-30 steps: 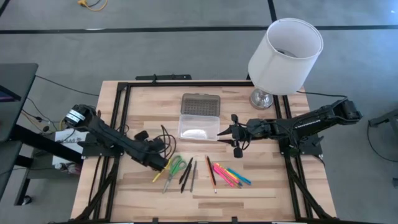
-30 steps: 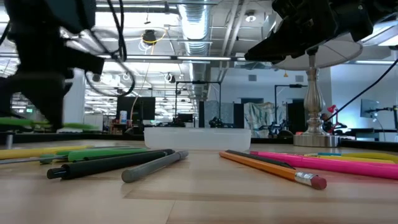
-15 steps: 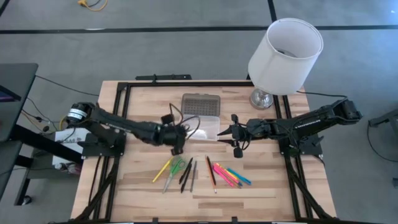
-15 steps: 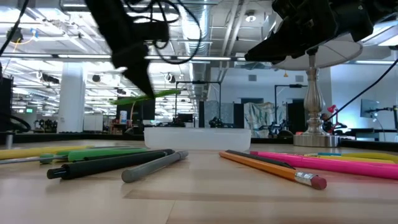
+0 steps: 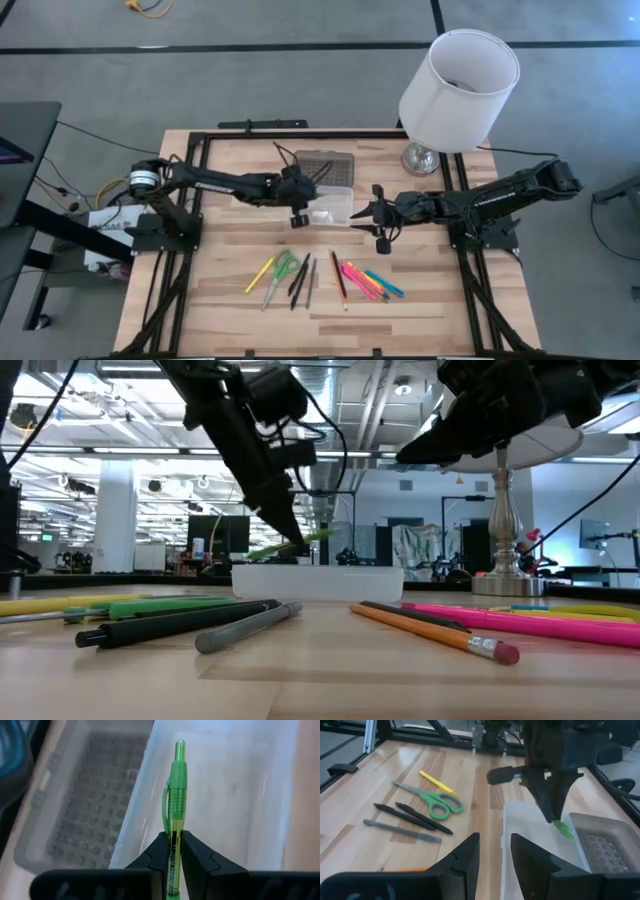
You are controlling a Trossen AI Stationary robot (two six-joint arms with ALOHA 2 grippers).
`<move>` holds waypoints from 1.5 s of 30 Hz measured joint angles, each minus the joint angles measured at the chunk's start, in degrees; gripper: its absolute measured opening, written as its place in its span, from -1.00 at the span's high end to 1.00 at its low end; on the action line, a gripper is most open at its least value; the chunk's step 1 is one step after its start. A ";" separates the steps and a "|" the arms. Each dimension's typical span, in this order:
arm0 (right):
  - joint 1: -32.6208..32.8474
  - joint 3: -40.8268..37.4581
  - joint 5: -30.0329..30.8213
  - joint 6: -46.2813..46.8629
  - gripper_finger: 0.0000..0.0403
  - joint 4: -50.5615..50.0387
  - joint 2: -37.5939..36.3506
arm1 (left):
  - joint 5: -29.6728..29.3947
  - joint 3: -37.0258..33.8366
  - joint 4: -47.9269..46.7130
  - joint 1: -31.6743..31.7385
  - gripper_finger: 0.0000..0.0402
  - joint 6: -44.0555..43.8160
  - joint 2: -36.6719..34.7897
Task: Pick & place school supplies into a supply box
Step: Put the green pen into the black supply box, then put the blue pen into the black supply box
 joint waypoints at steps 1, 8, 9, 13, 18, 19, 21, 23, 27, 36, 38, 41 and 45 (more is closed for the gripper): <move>0.00 0.00 0.00 0.01 0.47 -0.12 0.00 | -0.10 0.01 0.40 0.17 0.87 0.21 0.60; 0.00 0.00 0.00 0.44 0.47 0.24 0.00 | 0.09 0.04 2.19 0.52 0.87 1.60 1.78; 0.00 0.00 0.00 0.84 0.47 0.23 0.00 | 0.12 0.04 2.61 0.52 0.87 1.81 1.78; 0.00 0.00 0.01 1.53 0.47 0.15 0.00 | 0.13 0.04 3.47 0.52 0.86 2.00 1.78; 0.00 0.00 0.00 1.62 0.47 0.07 0.00 | 1.76 0.04 2.94 0.45 0.78 3.47 1.78; 0.00 0.00 0.01 1.62 0.47 0.09 0.00 | 1.78 0.04 3.01 0.32 0.74 3.56 1.78; 0.00 0.00 0.00 1.65 0.47 -0.01 0.00 | 1.64 0.04 3.22 0.09 0.64 3.78 1.78; 0.00 0.00 0.00 2.22 0.47 -0.03 0.00 | 1.20 0.04 3.22 -0.10 0.52 3.88 1.78; 0.00 0.00 0.01 2.61 0.47 -0.67 0.00 | -0.12 0.24 3.10 -0.42 0.31 3.87 1.78; 0.67 0.00 0.66 8.32 0.47 -6.73 0.00 | 0.35 3.97 -5.48 -5.70 0.16 3.82 -4.67; 1.82 0.00 2.80 8.79 0.47 -7.73 0.00 | 0.24 3.97 -7.03 -8.18 0.16 3.17 -8.14; 3.90 0.00 5.86 8.74 0.47 -7.98 0.00 | 0.04 3.95 -10.77 -12.62 0.16 0.98 -13.44; 6.29 0.00 7.65 8.72 0.47 -8.22 0.00 | -0.79 1.20 -11.29 -19.53 0.16 -2.43 -19.92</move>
